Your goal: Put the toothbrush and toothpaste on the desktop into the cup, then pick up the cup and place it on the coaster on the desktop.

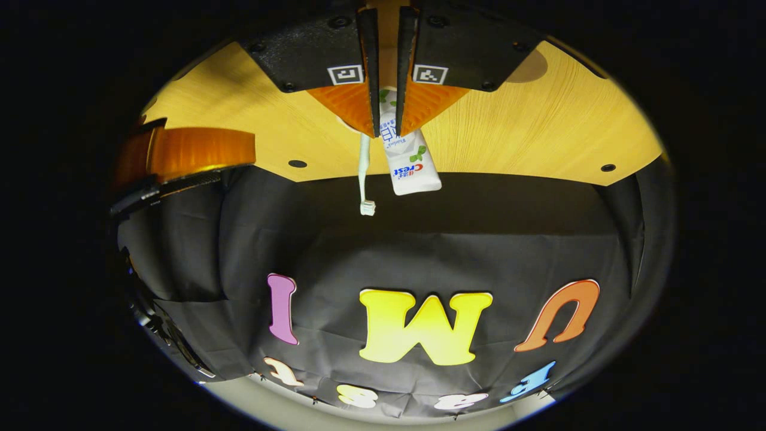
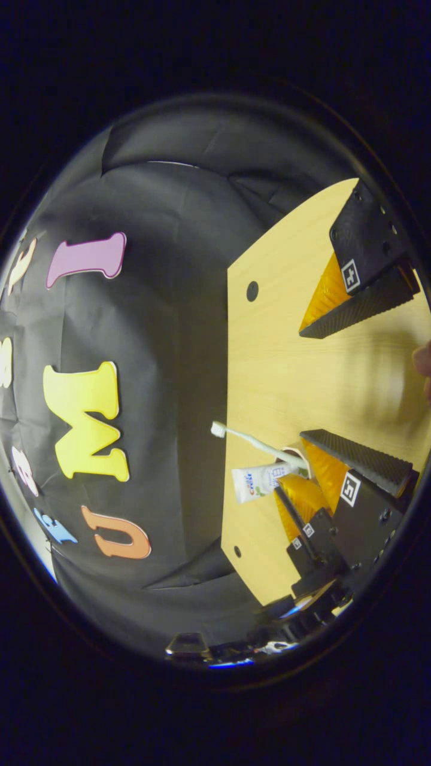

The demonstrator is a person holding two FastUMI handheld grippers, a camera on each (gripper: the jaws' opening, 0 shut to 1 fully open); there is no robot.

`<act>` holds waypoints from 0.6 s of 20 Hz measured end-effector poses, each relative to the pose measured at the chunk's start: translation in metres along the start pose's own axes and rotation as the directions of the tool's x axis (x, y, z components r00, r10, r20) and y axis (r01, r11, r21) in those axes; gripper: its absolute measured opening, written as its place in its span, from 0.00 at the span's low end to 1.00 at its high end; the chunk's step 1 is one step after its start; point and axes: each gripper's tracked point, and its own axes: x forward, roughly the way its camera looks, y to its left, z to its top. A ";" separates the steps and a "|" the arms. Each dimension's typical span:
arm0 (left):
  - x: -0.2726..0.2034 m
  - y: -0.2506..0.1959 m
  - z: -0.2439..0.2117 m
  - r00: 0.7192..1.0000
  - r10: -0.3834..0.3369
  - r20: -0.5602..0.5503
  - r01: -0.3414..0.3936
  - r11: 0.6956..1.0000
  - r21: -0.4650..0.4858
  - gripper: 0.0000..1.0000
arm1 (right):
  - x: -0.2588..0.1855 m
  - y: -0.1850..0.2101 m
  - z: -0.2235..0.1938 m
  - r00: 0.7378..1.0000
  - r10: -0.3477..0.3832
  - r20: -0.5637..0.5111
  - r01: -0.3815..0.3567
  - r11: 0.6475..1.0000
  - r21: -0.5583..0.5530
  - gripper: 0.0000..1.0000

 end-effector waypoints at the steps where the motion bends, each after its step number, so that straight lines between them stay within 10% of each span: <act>1: -0.001 0.003 0.001 1.000 0.006 0.000 -0.006 1.000 -0.009 0.17 | 0.001 -0.001 0.004 1.000 -0.003 0.006 0.003 1.000 0.002 0.93; 7: -0.021 0.006 0.024 1.000 0.005 0.005 -0.005 0.999 -0.040 0.19 | -0.006 0.013 0.000 0.999 0.035 -0.041 -0.036 0.999 -0.004 0.93; 12: -0.087 0.042 0.070 0.993 0.116 0.028 -0.114 0.991 -0.069 0.97 | -0.018 0.027 0.006 0.985 0.023 -0.172 -0.026 1.000 -0.017 0.93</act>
